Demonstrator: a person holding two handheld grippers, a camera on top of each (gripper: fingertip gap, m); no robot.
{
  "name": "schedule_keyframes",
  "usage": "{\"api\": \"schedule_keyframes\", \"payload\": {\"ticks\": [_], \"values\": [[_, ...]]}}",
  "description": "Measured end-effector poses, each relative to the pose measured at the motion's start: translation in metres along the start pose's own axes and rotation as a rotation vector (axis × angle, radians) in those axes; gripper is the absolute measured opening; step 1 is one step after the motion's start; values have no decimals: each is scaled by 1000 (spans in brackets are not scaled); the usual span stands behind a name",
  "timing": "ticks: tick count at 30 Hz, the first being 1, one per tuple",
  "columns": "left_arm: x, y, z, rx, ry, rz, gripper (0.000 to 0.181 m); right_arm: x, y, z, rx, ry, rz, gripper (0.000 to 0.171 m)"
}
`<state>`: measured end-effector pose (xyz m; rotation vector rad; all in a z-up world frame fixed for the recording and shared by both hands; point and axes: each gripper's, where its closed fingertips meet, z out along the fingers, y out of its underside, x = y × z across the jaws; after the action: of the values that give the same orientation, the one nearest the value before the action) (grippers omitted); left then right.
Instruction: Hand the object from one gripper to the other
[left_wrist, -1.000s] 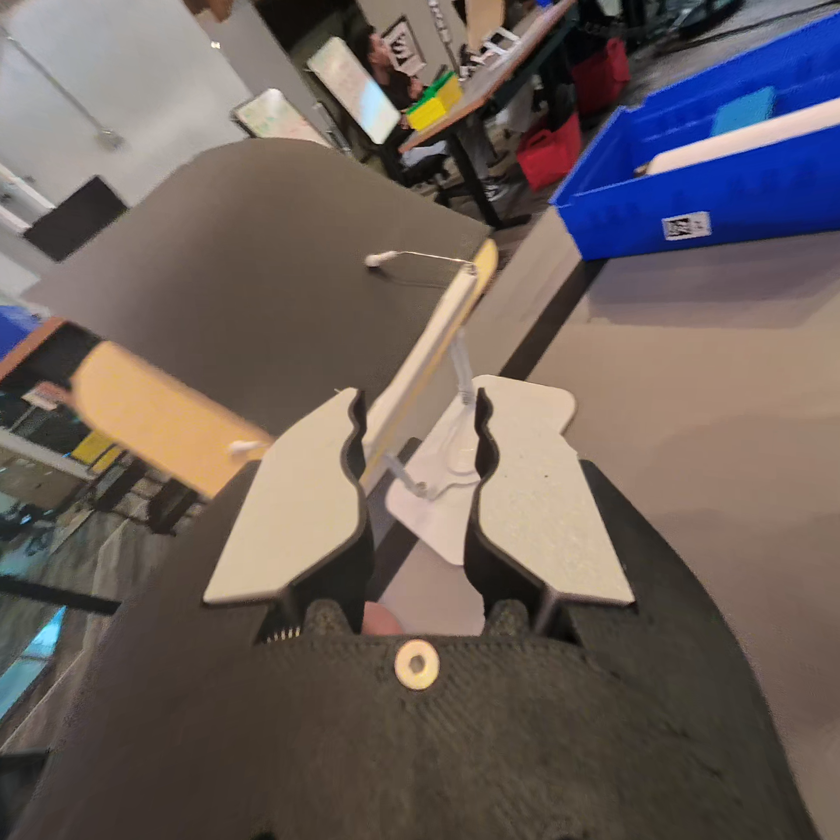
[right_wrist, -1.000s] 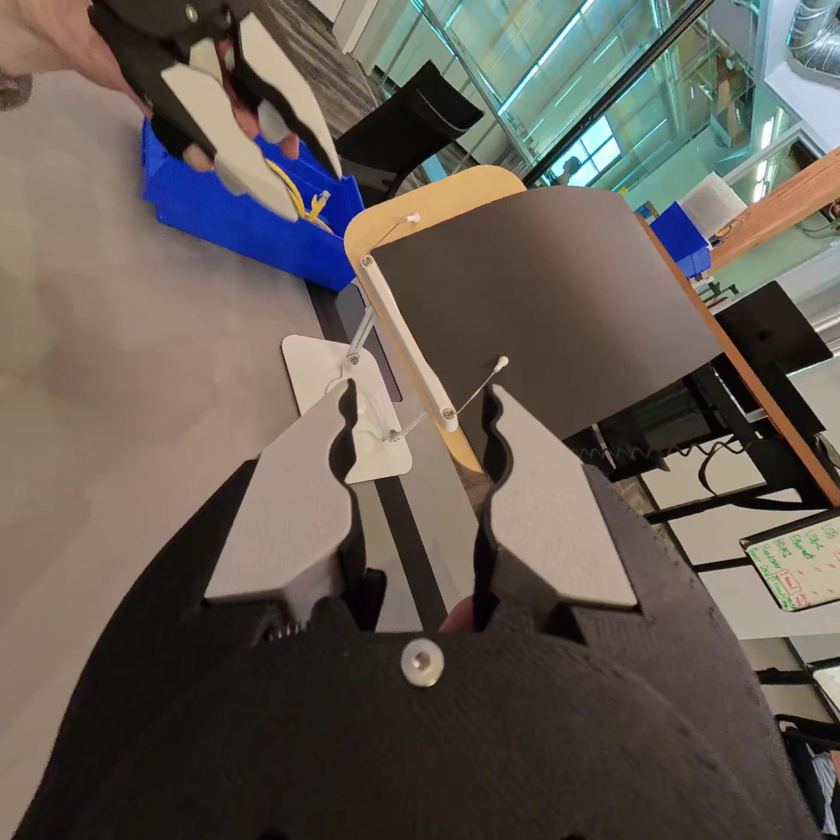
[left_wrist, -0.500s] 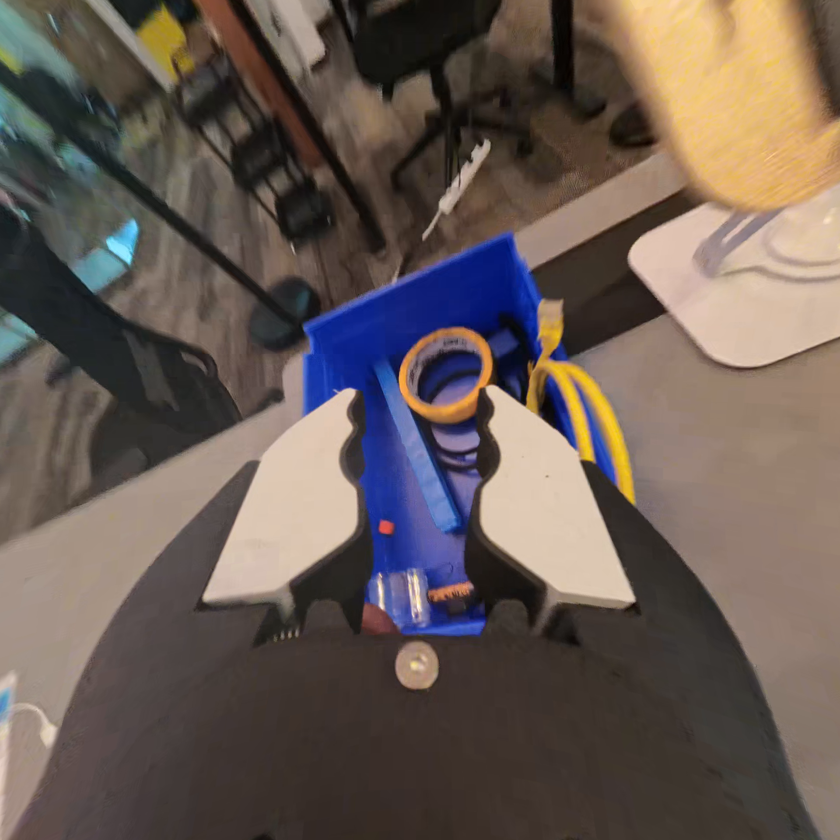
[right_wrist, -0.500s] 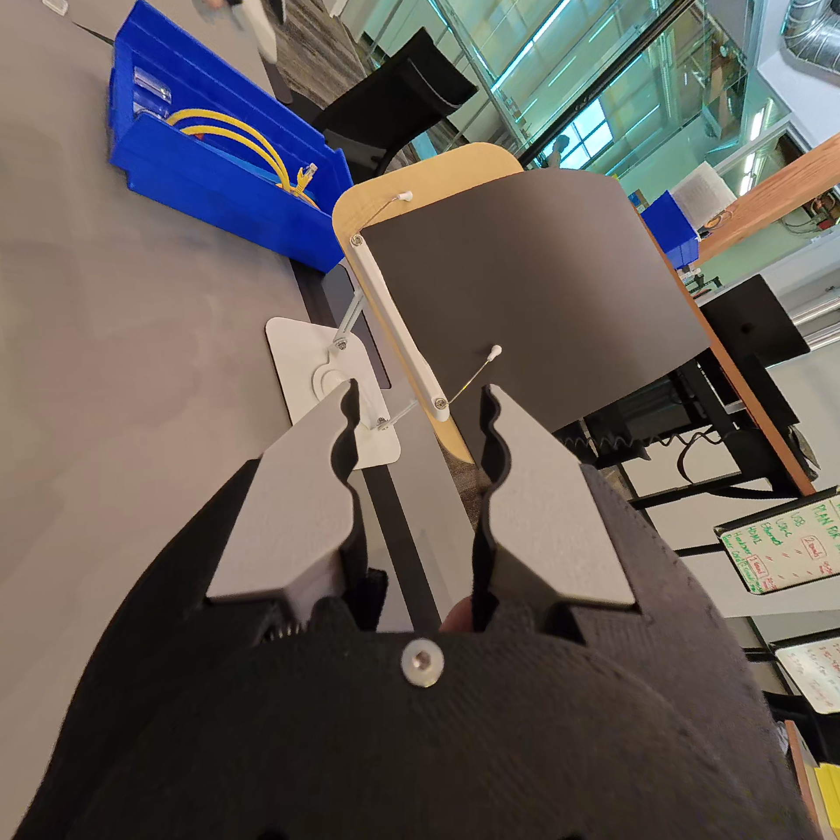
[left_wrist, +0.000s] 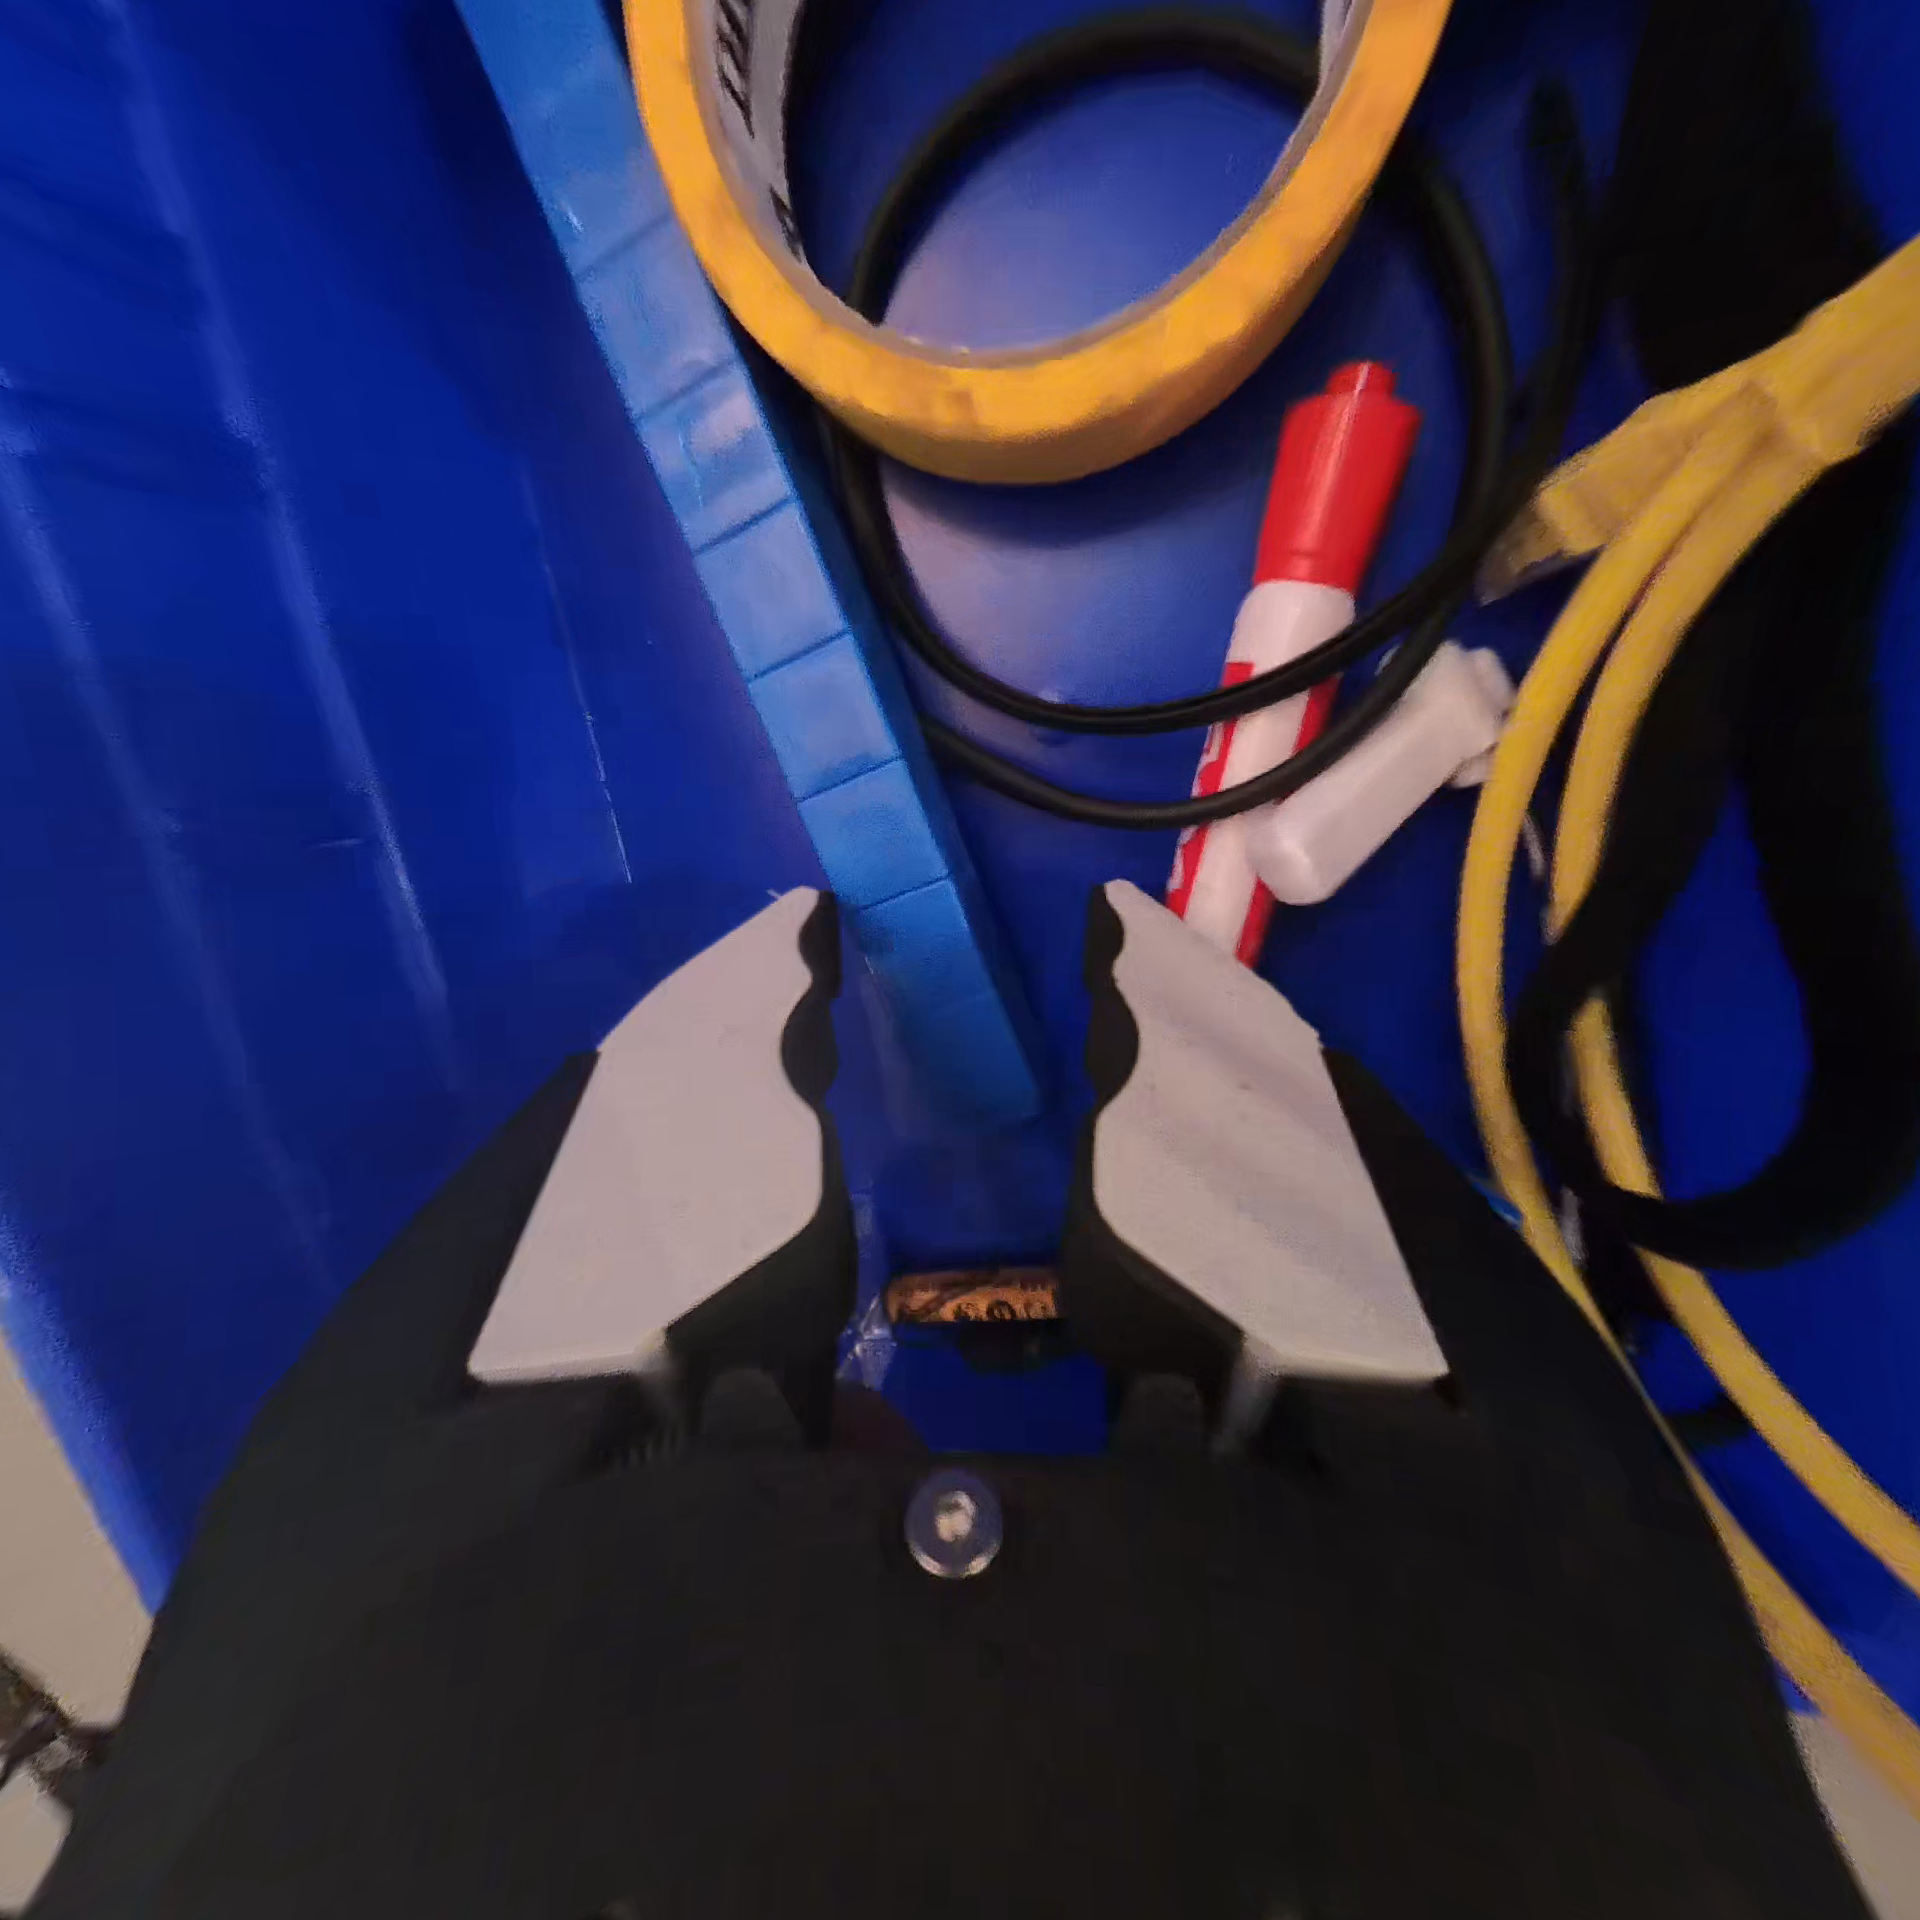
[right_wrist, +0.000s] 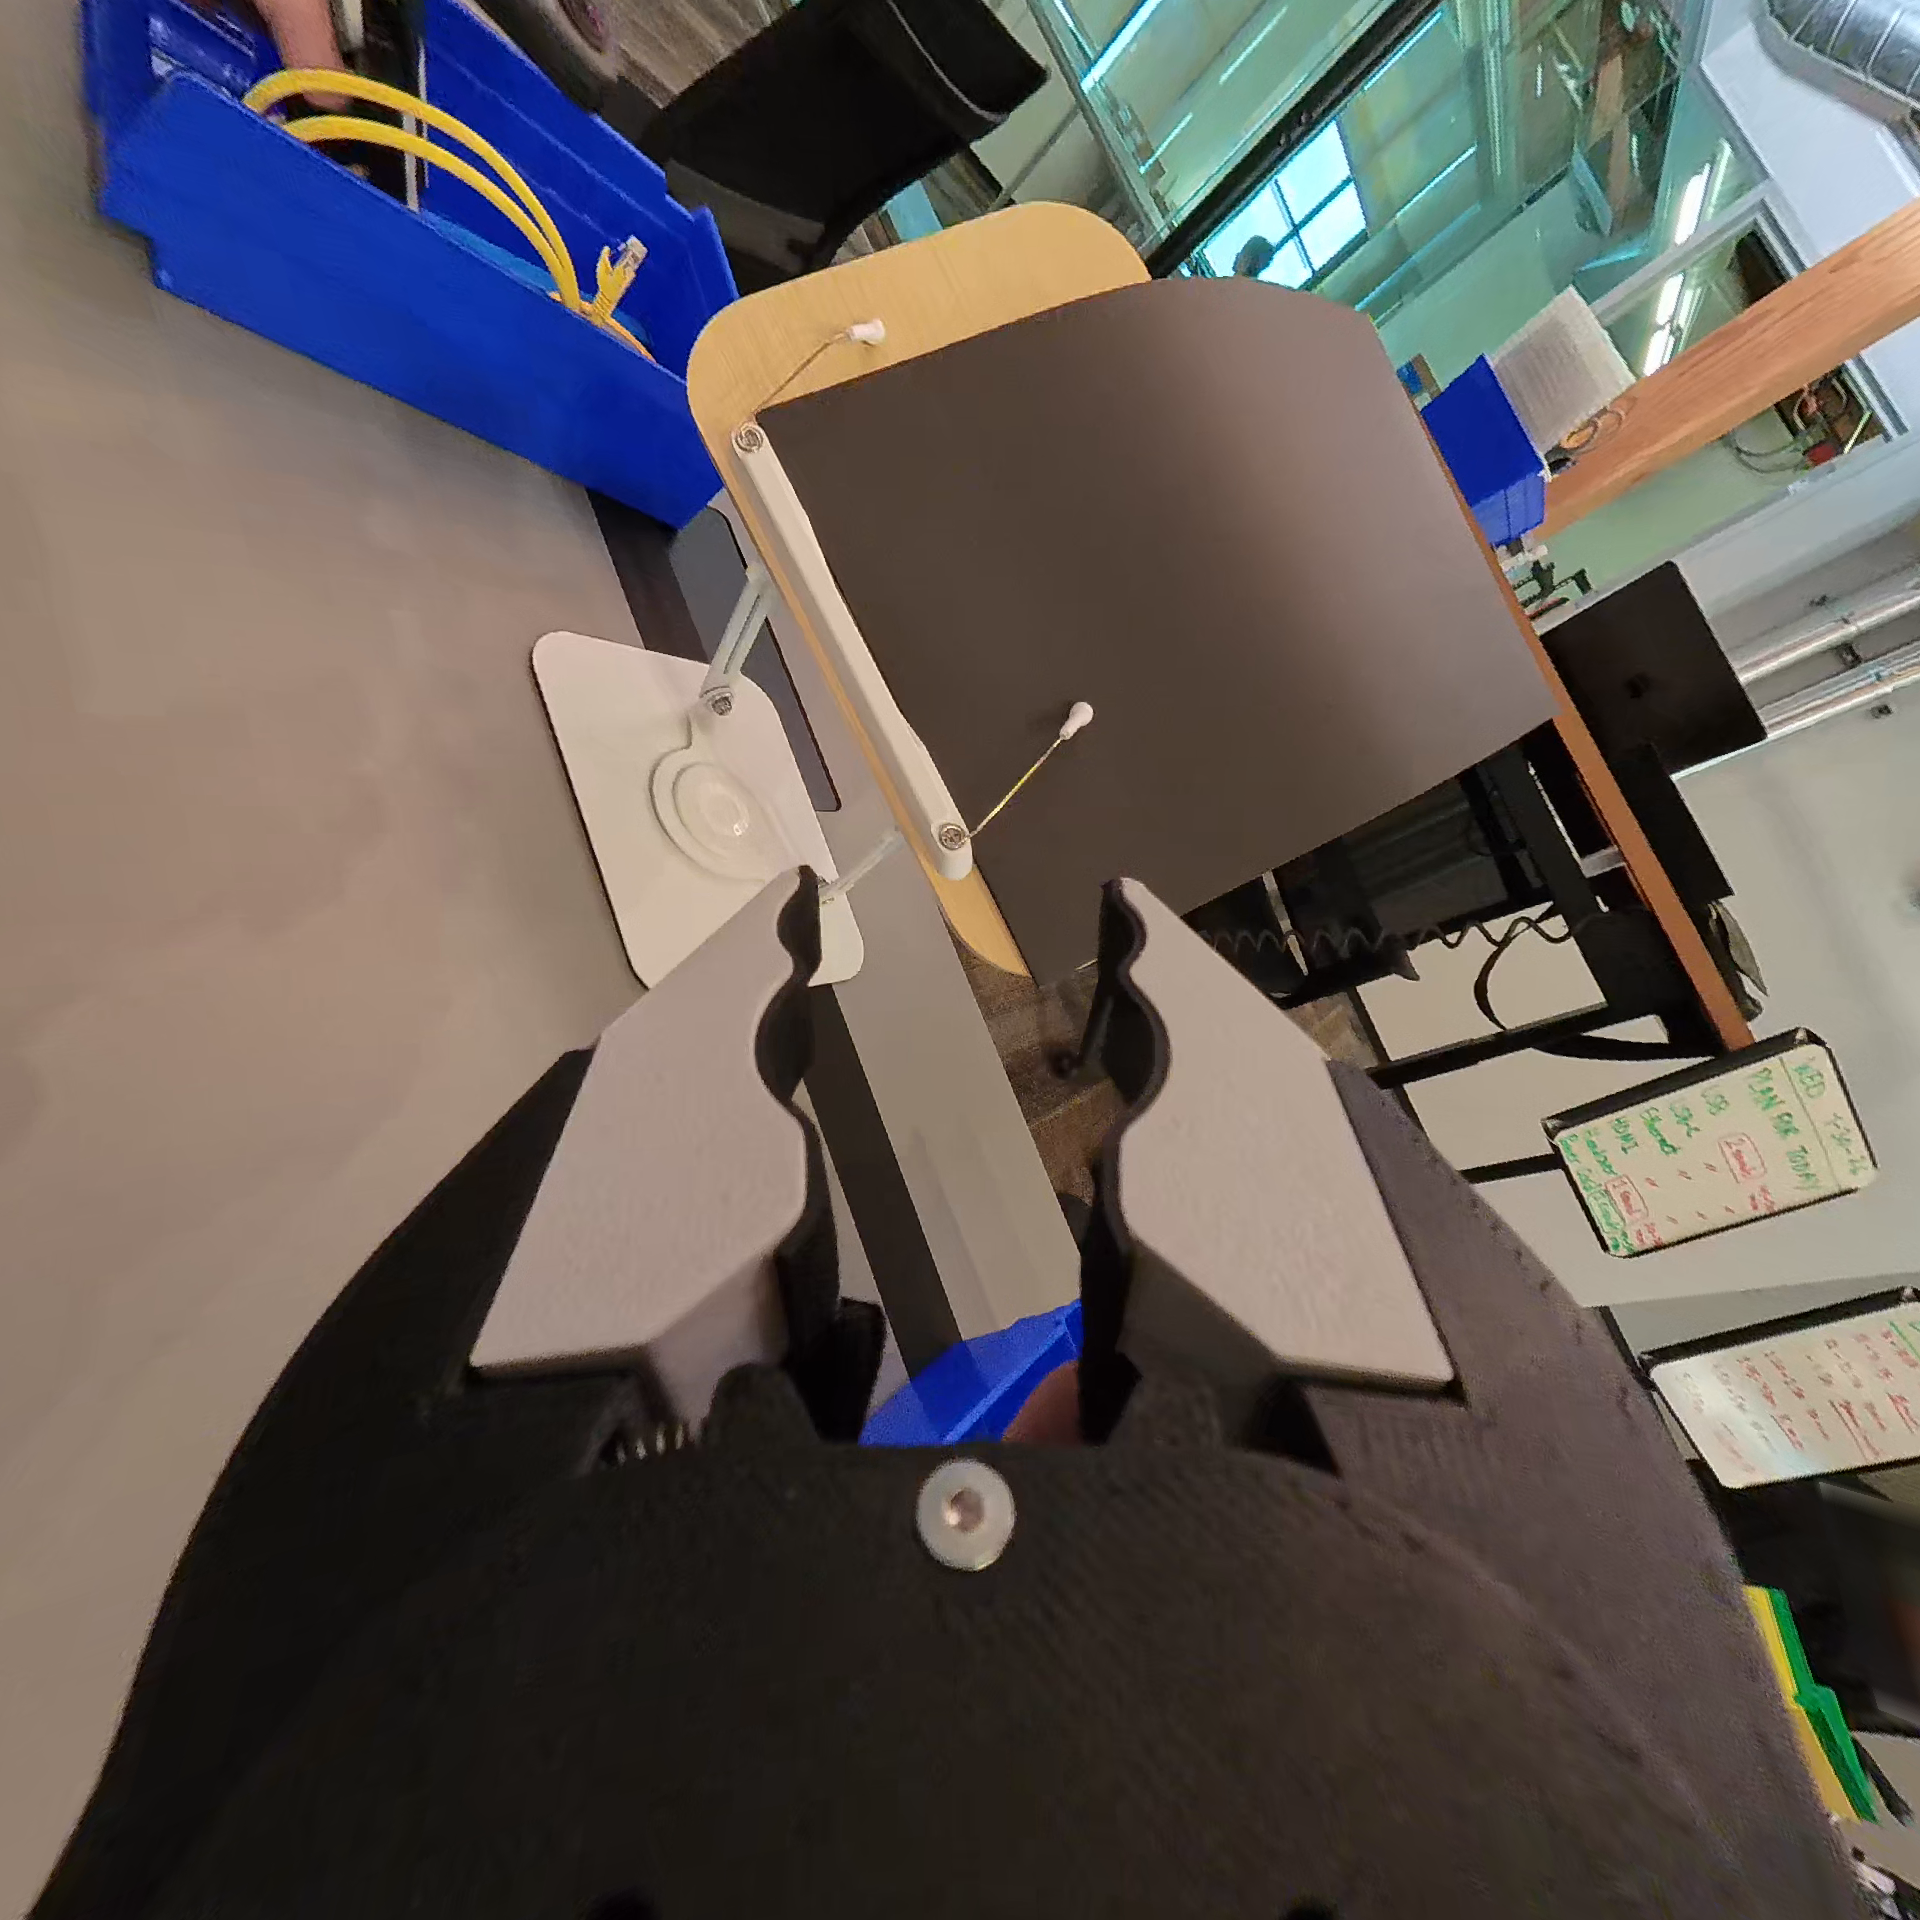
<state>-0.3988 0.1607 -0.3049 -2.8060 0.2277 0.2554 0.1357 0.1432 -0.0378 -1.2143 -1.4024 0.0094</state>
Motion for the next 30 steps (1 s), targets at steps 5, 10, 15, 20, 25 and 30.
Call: {"api": "schedule_keyframes", "payload": {"ticks": [5,10,15,20,25,30], "values": [[-8,-1,5,-25,-36,21,27,-3,-2,2,3,-11,-12,51],[-22,-3,-13,92,-59,-33,24,-3,-4,2,7,-10,-15,51],[-24,-5,-49,273,-43,-77,23,-7,-8,3,17,-19,-20,51],[-19,-8,-91,448,-50,-75,23,-15,-17,8,35,-42,-31,51],[-7,-13,-139,623,-38,-72,23,-25,-29,13,79,-78,-21,51],[31,-26,-205,854,47,8,22,-39,-56,21,211,-161,80,50]]}}
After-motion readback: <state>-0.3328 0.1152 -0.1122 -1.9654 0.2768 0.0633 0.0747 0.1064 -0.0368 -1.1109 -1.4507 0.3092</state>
